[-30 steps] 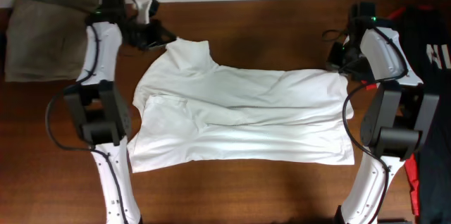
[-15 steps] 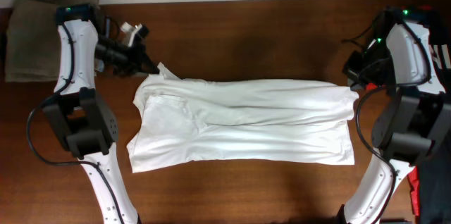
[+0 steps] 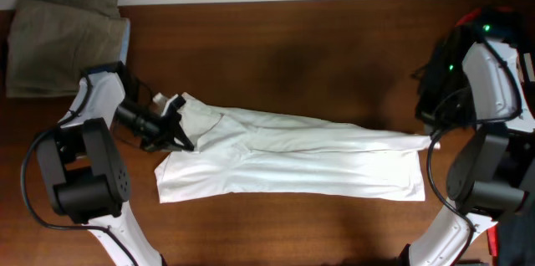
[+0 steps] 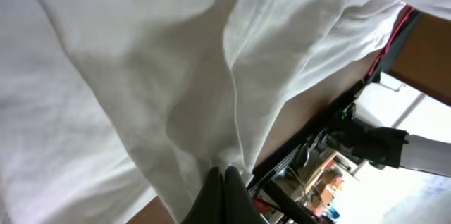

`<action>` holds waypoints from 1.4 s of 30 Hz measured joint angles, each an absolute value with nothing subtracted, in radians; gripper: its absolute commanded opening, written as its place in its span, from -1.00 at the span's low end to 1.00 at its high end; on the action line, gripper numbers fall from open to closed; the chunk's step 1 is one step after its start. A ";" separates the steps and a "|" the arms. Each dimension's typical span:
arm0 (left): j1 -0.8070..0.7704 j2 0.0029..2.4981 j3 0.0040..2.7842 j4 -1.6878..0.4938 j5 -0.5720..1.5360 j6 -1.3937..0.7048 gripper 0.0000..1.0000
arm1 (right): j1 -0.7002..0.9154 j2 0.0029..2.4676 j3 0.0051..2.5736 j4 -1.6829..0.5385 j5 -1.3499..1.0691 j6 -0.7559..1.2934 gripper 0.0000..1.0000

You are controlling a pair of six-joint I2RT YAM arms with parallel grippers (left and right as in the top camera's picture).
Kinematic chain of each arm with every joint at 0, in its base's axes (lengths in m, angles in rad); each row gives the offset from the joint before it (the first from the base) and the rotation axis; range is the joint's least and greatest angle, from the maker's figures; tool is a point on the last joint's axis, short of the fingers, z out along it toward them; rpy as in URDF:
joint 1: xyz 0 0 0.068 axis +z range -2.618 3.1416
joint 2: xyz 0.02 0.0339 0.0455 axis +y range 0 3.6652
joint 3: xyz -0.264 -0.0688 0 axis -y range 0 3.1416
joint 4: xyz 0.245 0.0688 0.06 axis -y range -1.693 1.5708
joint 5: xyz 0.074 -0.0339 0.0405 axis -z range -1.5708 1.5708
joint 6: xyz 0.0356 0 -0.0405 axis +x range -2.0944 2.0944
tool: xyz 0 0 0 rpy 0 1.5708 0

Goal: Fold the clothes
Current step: 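Fold the top edge down toward the hem with both grippers, release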

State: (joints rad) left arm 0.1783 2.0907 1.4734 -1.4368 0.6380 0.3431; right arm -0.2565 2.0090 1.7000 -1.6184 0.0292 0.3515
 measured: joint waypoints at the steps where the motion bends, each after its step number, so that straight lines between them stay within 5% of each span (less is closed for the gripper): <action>1: 0.183 2.091 1.467 -1.434 0.635 0.333 -0.99 | -0.257 2.009 1.650 -1.601 0.032 0.350 -0.92; 7: 0.187 2.091 1.419 -1.435 0.505 0.201 -0.99 | -0.257 2.009 1.546 -1.610 0.049 0.340 -0.92; 9: 0.187 2.091 1.369 -1.411 0.454 0.149 -1.00 | -0.257 2.009 1.504 -1.598 0.060 0.340 -0.78; 10: 0.187 2.091 1.358 -1.398 0.447 0.133 -1.00 | -0.257 2.009 1.489 -1.581 0.062 0.341 -0.60; 11: 0.187 2.091 1.349 -1.383 0.441 0.117 -0.98 | -0.257 2.009 1.467 -1.552 0.064 0.339 -0.01; 12: 0.188 2.091 1.343 -1.372 0.436 0.094 -0.88 | -0.257 2.009 1.453 -1.539 0.067 0.340 0.24; 13: 0.187 2.091 1.343 -1.369 0.435 0.086 -0.80 | -0.257 2.009 1.444 -1.530 0.068 0.341 0.83; 14: 0.187 2.091 1.342 -1.367 0.432 0.078 -0.59 | -0.257 2.009 1.427 -1.516 0.067 0.339 0.95; 17: 0.187 2.091 1.340 -1.370 0.428 0.063 -0.38 | -0.257 2.009 1.417 -1.505 0.068 0.340 0.99; 22: 0.187 1.979 1.396 -1.409 0.417 0.048 0.05 | -0.257 2.009 1.459 -1.505 0.059 0.336 0.89; 23: 0.179 1.906 1.433 -1.406 0.406 0.039 0.22 | -0.258 2.009 1.488 -1.473 0.010 0.295 0.19; 24: 0.156 1.827 1.458 -1.387 0.387 0.025 -0.67 | -0.258 2.009 1.496 -1.436 -0.039 0.253 -0.57; 25: 0.108 1.748 1.471 -1.337 0.361 0.007 -1.00 | -0.258 2.009 1.497 -1.403 -0.080 0.236 -0.92; 32: -0.115 1.919 1.465 -1.124 0.335 -0.069 -1.00 | -0.172 2.008 1.417 -1.236 -0.216 0.179 -0.92; 42: -0.048 2.167 1.470 -1.132 0.394 -0.073 -0.99 | -0.071 2.004 1.246 -1.128 -0.229 0.186 -0.90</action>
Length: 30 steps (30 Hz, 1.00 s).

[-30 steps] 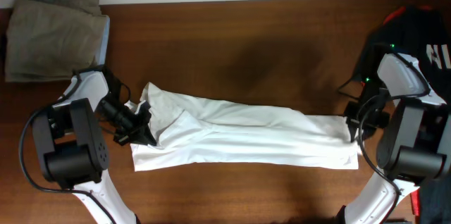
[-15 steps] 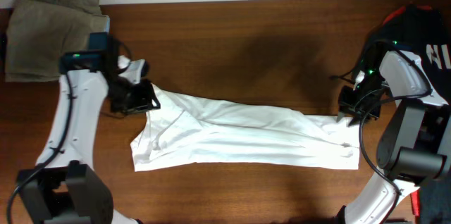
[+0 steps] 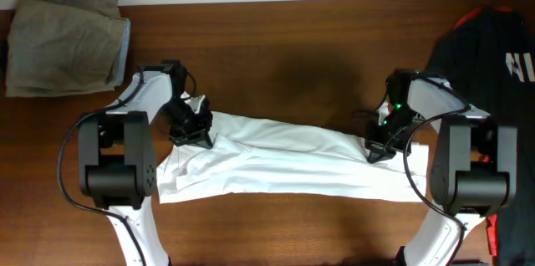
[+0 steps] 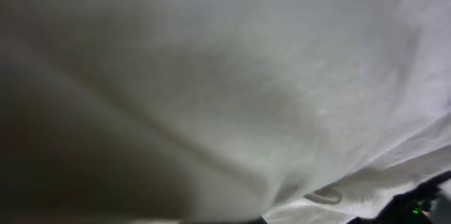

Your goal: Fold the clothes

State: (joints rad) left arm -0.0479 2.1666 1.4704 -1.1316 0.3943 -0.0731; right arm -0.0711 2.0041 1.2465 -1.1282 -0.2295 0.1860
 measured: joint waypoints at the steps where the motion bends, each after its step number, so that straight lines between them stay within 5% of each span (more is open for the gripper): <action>1: -0.027 2.171 1.471 -1.135 0.408 -0.073 -0.99 | -0.071 1.991 1.230 -1.104 -0.231 0.187 -0.88; 13: 0.422 2.182 1.473 -1.164 0.425 -0.129 -1.00 | -0.042 1.958 1.200 -0.828 -0.397 0.191 -0.70; 15: 0.457 2.183 1.503 -1.180 0.363 -0.137 -0.99 | -0.047 1.985 1.288 -0.868 -0.313 0.191 -0.49; 16: 0.473 2.183 1.534 -1.186 0.299 -0.140 -0.99 | -0.054 1.996 1.336 -0.907 -0.253 0.196 -0.19; 17: 0.485 2.182 1.582 -1.218 0.245 -0.144 -1.00 | -0.065 2.011 1.486 -1.040 -0.185 0.208 0.51; 18: 0.486 2.168 1.631 -1.252 0.225 -0.144 -0.94 | -0.071 2.024 1.614 -1.142 -0.145 0.208 0.63; 19: 0.477 2.128 1.681 -1.280 0.208 -0.147 -0.47 | -0.083 2.028 1.794 -1.253 -0.099 0.211 0.74; 20: 0.465 2.073 1.708 -1.280 0.200 -0.149 0.52 | -0.105 2.024 1.918 -1.365 -0.081 0.210 0.84; 21: 0.448 1.984 1.727 -1.278 0.197 -0.153 0.98 | -0.130 2.010 1.995 -1.428 -0.075 0.206 0.86; 24: 0.405 1.846 1.755 -1.306 0.227 -0.157 0.98 | -0.177 1.993 1.964 -1.546 -0.102 0.156 0.97; 30: 0.266 1.855 1.751 -1.370 0.296 -0.158 0.98 | -0.175 2.008 1.451 -1.201 -0.330 0.055 0.97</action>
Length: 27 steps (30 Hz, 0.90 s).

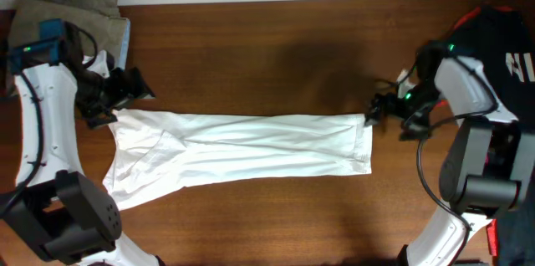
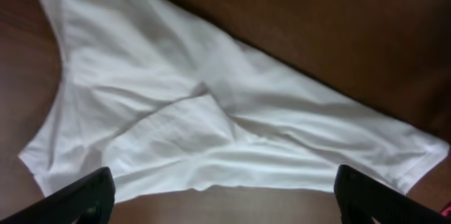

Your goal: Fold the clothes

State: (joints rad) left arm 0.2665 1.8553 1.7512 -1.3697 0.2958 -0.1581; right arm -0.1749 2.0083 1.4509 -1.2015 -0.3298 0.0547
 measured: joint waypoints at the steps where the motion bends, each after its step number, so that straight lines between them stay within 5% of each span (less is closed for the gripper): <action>1: 0.248 1.855 1.751 -1.370 0.296 -0.158 0.98 | -0.175 2.009 1.392 -1.163 -0.360 0.038 0.97; 6: 0.198 1.856 1.751 -1.357 0.300 -0.158 0.98 | -0.173 1.943 1.182 -0.976 -0.572 0.015 0.98; 7: 0.198 1.856 1.751 -1.355 0.300 -0.158 0.99 | -0.163 1.927 1.147 -0.919 -0.621 0.030 0.79; 10: 0.198 1.857 1.751 -1.353 0.300 -0.158 0.98 | -0.102 1.918 1.079 -0.790 -0.685 0.088 -0.70; 11: 0.198 1.857 1.751 -1.353 0.300 -0.158 0.98 | -0.091 1.927 1.073 -0.780 -0.684 0.107 -0.92; 22: 0.198 1.857 1.750 -1.354 0.271 -0.158 0.98 | -0.208 1.923 1.472 -1.251 -0.239 0.236 -0.92; 27: 0.198 1.857 1.750 -1.354 0.271 -0.158 0.98 | 0.077 1.845 1.498 -1.199 -0.330 0.257 -0.92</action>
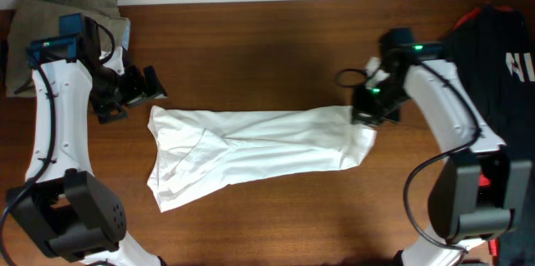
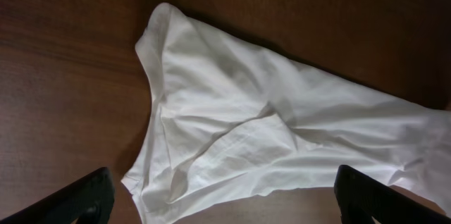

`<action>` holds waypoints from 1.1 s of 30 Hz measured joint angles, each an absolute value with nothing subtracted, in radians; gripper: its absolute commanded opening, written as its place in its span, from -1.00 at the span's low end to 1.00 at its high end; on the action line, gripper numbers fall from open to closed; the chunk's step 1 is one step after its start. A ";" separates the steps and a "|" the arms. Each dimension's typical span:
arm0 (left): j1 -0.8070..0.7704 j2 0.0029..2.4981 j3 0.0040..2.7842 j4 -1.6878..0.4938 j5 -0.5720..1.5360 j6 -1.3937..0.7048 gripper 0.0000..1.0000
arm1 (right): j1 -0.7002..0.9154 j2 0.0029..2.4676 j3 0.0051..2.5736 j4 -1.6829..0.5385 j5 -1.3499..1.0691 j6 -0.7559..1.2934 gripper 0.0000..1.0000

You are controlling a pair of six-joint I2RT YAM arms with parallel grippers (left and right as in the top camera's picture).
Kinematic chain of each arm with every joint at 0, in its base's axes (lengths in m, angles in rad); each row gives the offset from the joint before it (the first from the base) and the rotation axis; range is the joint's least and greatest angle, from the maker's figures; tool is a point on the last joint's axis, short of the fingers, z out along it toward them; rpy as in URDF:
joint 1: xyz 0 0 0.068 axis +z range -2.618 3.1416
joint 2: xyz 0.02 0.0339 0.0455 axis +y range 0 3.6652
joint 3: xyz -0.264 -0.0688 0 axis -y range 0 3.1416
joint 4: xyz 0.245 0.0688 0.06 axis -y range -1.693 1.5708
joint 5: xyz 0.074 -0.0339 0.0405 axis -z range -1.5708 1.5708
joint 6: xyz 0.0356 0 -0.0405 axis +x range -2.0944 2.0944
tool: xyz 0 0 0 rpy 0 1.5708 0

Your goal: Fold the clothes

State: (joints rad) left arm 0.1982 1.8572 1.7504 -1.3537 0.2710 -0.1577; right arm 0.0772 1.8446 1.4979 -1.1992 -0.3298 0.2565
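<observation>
A white garment [image 1: 259,145] lies lengthwise across the middle of the brown table [image 1: 276,48], wrinkled, its left end sagging toward the front edge. The left wrist view shows the same garment [image 2: 261,136] from its left end. My left gripper [image 1: 134,94] hovers just off the garment's upper left corner, open; its two fingers [image 2: 88,196] stand wide apart with nothing between them. My right gripper [image 1: 368,107] sits at the garment's upper right corner, touching the cloth. Its jaws are hidden from above.
A folded olive garment [image 1: 63,40] lies at the back left corner, behind the left arm. A black garment with red trim [image 1: 493,48] is heaped at the right edge, beside the right arm.
The garment's left end now lies further right and the cloth is shorter and more wrinkled. My left gripper stays open, just off that end. My right gripper has shifted onto the right end.
First my left gripper was shut on the garment's left end while the right arm stood back at the right. Then both grippers were on the two ends. Later the garment lay stretched out further left, left gripper open. Now it lies shifted right and rumpled.
</observation>
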 measured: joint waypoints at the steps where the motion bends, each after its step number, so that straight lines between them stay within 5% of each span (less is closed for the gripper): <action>1: 0.198 1.857 1.750 -1.354 0.271 -0.158 0.98 | 0.124 1.845 1.497 -1.156 -0.338 0.282 -0.92; 7: 0.198 1.857 1.750 -1.355 0.268 -0.158 0.98 | 0.430 1.875 1.499 -0.999 -0.352 0.408 -0.92; 15: 0.198 1.857 1.750 -1.351 0.268 -0.158 0.98 | 0.515 1.983 1.499 -0.925 -0.340 0.430 -0.89; 17: 0.198 1.857 1.750 -1.350 0.268 -0.158 0.98 | 0.543 2.000 1.499 -0.893 -0.338 0.442 -0.65; 19: 0.198 1.857 1.750 -1.351 0.269 -0.158 0.98 | 0.582 2.004 1.499 -0.862 -0.339 0.469 0.18; 21: 0.198 1.857 1.750 -1.351 0.268 -0.158 0.98 | 0.600 2.004 1.499 -0.847 -0.339 0.478 0.24; 26: 0.198 1.857 1.750 -1.353 0.268 -0.158 0.98 | 0.567 2.004 1.539 -0.942 -0.355 0.474 0.28; 30: 0.198 1.857 1.750 -1.354 0.268 -0.158 0.98 | 0.433 2.004 1.584 -1.028 -0.356 0.432 -0.22; 33: 0.198 1.857 1.750 -1.354 0.269 -0.158 0.98 | 0.436 2.003 1.508 -0.997 -0.358 0.414 -0.24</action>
State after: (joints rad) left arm 0.1982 1.8572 1.7504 -1.3544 0.2687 -0.1577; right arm 0.4358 2.0029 1.5082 -0.9966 -0.3584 0.4141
